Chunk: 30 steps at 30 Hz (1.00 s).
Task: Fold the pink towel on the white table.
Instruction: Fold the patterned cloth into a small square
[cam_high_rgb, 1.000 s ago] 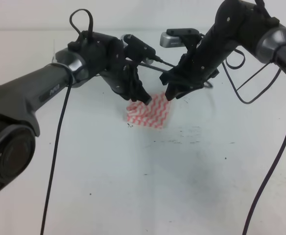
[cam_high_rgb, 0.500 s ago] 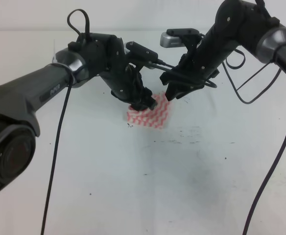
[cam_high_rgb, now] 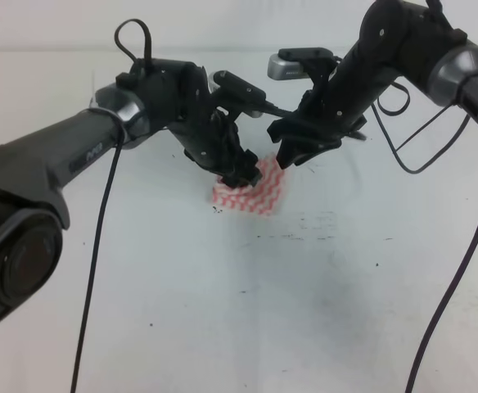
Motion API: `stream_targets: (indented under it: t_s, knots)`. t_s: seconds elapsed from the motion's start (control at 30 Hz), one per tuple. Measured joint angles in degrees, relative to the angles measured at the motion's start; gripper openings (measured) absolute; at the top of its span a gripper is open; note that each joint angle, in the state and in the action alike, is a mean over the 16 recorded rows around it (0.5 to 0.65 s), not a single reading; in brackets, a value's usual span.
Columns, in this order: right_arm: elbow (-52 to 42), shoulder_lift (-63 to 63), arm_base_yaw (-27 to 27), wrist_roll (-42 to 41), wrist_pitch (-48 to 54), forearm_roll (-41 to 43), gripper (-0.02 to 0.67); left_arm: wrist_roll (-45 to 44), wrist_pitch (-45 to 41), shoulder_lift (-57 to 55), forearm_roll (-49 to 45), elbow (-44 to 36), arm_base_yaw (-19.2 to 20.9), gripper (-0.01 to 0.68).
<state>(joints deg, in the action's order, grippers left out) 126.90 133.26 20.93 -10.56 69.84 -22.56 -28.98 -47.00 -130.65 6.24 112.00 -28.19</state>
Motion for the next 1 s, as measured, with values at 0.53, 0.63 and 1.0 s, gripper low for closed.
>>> stream_targets:
  t_s: [0.53, 0.63, 1.0]
  knots:
    - [0.01, -0.22, -0.63, -0.06, -0.23, -0.10, 0.185, -0.60, 2.23, -0.36, -0.06, 0.00, 0.07, 0.139]
    - [0.00, -0.11, -0.63, -0.06, -0.23, -0.05, 0.185, -0.27, 2.77, -0.35, -0.11, 0.00, 0.25, 0.091]
    - [0.00, 0.00, -0.66, -0.06, -0.23, -0.05, 0.185, 0.09, 2.56, 0.96, -0.52, 0.05, 1.34, 0.014]
